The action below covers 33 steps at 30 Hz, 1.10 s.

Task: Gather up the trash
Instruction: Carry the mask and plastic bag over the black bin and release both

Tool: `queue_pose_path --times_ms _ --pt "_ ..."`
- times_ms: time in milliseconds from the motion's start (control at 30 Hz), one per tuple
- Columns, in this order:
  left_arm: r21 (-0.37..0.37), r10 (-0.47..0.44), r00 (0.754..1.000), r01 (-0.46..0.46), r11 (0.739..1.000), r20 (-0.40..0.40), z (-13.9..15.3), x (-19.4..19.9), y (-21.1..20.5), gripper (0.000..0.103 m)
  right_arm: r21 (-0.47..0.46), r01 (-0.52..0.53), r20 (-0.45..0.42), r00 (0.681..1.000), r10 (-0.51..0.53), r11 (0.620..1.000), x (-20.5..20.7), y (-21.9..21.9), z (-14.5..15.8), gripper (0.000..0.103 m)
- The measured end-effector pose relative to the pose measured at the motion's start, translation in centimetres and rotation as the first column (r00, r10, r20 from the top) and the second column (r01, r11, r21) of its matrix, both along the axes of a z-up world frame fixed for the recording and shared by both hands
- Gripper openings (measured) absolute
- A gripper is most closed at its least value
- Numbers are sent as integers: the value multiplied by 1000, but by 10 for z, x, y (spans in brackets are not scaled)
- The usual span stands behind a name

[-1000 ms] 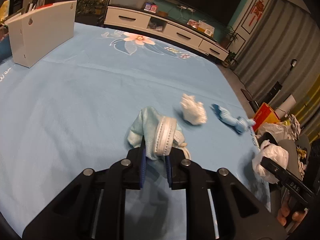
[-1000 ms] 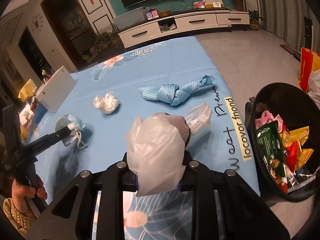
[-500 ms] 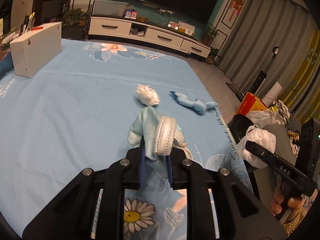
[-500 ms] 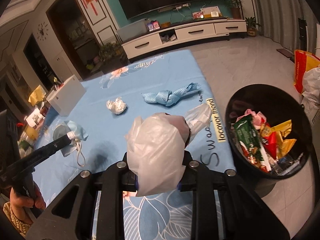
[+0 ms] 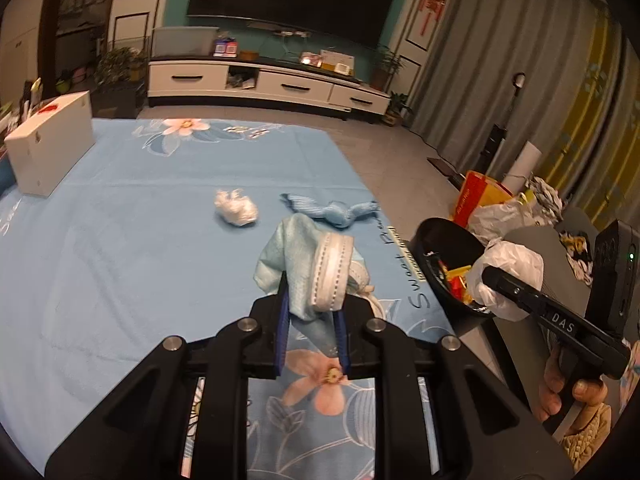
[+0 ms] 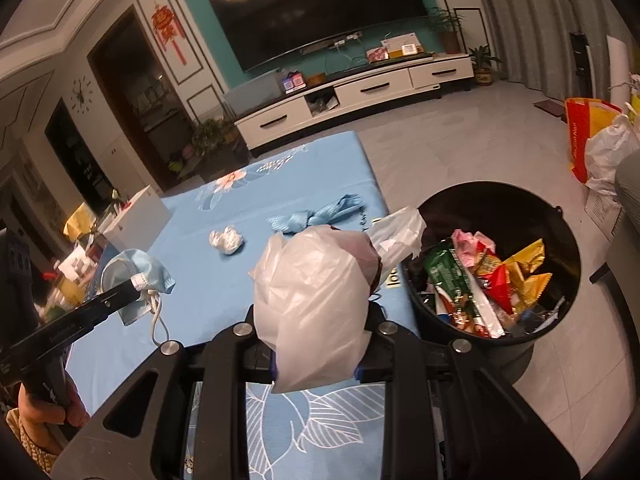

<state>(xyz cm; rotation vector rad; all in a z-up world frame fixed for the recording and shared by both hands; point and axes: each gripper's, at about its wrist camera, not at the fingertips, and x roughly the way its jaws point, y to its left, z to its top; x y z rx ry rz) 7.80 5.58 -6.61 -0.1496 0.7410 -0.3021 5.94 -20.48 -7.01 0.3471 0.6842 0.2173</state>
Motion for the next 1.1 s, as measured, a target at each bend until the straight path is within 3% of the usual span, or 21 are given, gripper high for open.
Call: queue_pose_path --times_ms 367,667,933,1100 --pt "55 -134 991 133 990 14 11 8 -67 20 47 112 7 994 -113 993 -5 -52 -8 27" --pt "32 -285 958 285 958 0 7 35 -135 20 78 233 -8 972 -233 969 -6 -99 -26 27" --pt "18 -388 921 389 921 -31 -12 67 -194 21 101 288 -50 957 -285 952 11 -126 -49 27" --pt "20 -416 906 418 908 -78 -35 92 -227 25 90 299 -84 953 -292 950 29 -139 -62 33"
